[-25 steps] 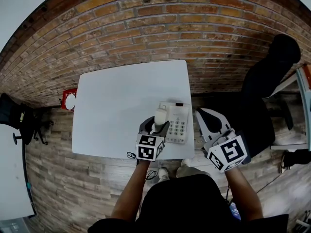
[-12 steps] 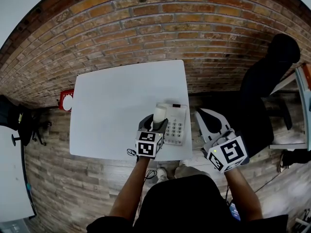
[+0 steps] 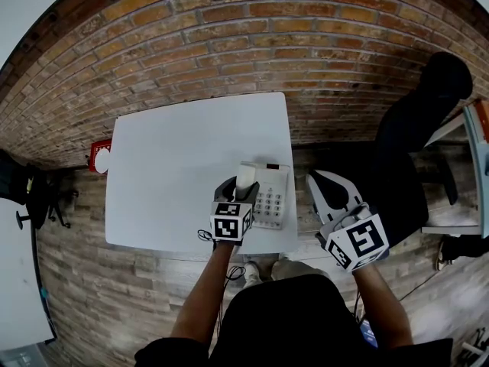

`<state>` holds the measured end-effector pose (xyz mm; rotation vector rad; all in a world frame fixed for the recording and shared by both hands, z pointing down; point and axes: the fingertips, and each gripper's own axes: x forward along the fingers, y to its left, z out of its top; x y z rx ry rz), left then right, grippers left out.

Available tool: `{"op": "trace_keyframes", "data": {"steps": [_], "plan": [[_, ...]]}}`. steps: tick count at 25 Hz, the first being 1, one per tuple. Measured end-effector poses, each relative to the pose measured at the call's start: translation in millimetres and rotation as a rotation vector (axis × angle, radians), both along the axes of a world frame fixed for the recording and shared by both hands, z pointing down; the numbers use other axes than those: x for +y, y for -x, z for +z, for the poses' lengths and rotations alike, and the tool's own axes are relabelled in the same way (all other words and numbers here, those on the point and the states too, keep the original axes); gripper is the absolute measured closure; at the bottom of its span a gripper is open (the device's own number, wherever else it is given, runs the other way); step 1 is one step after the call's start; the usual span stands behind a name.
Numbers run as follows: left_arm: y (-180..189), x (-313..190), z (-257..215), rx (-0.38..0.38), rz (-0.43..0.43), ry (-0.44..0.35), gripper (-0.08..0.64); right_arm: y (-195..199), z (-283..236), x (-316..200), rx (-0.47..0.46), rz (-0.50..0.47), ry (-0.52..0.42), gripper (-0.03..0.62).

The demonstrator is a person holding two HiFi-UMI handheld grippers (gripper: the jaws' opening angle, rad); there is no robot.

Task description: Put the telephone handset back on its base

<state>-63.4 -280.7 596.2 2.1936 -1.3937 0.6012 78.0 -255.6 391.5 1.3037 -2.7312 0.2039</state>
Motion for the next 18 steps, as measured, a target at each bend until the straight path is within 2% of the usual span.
{"op": "trace_keyframes", "data": {"steps": [18], "plan": [[2.3, -9.6, 22.8, 0.031, -0.050, 0.062, 0.310, -7.6, 10.4, -6.3, 0.011, -0.013, 0.026, 0.580]]}}
